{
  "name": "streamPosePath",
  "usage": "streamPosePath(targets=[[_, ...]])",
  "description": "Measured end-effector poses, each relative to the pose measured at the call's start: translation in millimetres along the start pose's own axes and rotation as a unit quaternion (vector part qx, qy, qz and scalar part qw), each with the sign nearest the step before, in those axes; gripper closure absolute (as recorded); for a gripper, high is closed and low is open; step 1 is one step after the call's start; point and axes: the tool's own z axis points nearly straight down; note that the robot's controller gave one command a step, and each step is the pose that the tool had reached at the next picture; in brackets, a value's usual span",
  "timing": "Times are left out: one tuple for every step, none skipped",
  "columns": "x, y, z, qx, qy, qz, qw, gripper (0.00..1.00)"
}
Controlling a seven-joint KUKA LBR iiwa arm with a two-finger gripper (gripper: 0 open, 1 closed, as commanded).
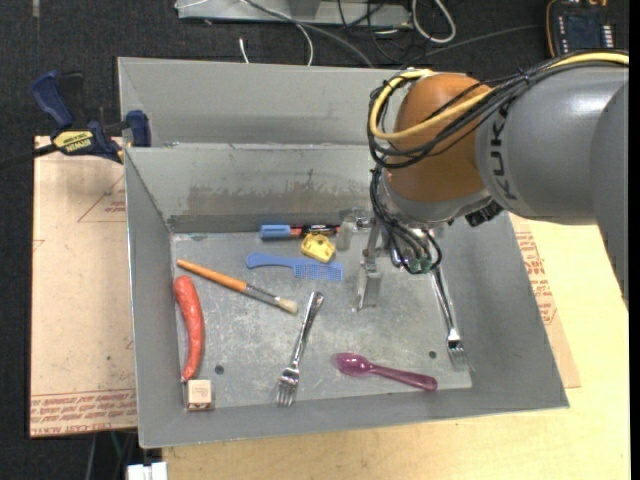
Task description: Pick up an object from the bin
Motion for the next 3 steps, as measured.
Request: streamPosePath(targets=[[-1.8, 0, -4, 0.0, -0.0036, 0.0, 1.0, 0.0], [4.8, -1, 48, -0.001, -0.0065, 0.092, 0.9958, 0.0], [6.1, 5, 74, -0.001, -0.0046, 0.051, 0.9987, 0.0]])
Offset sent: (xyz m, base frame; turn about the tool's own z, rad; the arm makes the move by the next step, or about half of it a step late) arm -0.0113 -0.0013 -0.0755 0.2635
